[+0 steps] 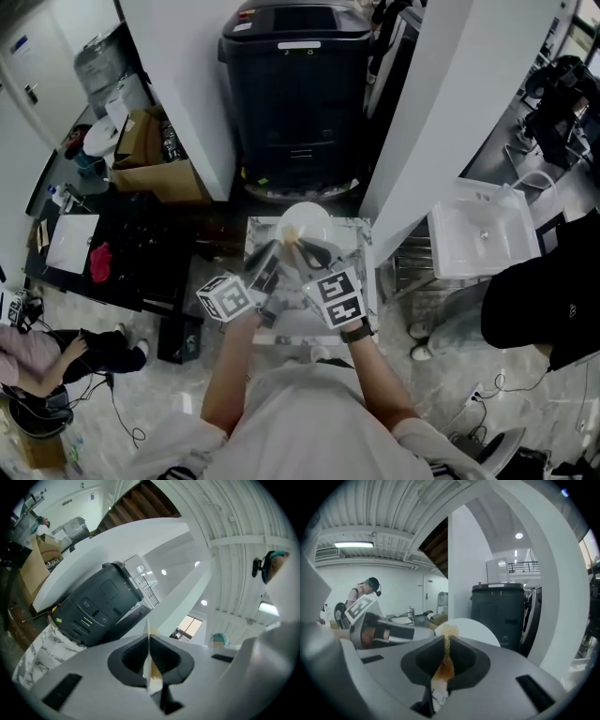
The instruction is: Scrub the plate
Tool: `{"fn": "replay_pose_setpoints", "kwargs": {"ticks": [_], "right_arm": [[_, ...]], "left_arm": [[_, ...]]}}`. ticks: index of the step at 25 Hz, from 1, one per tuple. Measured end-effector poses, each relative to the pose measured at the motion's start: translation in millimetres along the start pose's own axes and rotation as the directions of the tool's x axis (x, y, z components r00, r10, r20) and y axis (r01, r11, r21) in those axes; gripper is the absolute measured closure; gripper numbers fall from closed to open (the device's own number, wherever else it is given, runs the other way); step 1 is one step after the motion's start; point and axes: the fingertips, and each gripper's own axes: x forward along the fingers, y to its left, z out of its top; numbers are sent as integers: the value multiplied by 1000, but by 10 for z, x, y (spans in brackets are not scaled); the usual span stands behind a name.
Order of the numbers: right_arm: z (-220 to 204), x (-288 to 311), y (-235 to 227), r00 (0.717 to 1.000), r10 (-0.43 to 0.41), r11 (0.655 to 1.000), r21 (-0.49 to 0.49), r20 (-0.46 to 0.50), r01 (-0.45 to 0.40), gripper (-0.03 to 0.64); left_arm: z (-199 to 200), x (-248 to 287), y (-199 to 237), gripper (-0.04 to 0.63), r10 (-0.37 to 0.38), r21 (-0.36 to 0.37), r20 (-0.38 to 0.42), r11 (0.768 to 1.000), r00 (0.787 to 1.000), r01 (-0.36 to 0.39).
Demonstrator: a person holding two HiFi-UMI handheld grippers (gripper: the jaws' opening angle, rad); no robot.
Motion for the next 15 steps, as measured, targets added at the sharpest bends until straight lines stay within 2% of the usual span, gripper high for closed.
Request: {"fn": "replay_pose_setpoints", "kwargs": {"ticks": [3,5,8,11,15], "right_arm": [[127,-36,-190,996,-66,998,-8,55,67,581],[64,-82,-432,991,-127,992,20,38,127,581],[-206,-167,-718,981,-192,976,103,-27,194,581],[-481,-187,-666,978,-187,971,134,-88,197,581],[-593,-116,-250,987,-118,986,110,-106,129,581]], "left_arm": [[-165,11,-182,577,-38,-51,-31,998,999,37],[-225,-20,-232,577,-49,-87,-36,995,998,46],[-223,-37,-159,577,-55,-98,-21,994,998,53],[-118,-6,-97,577,-42,-87,2,995,999,42],[-127,28,100,577,5,-67,-12,998,1000,-5]]}}
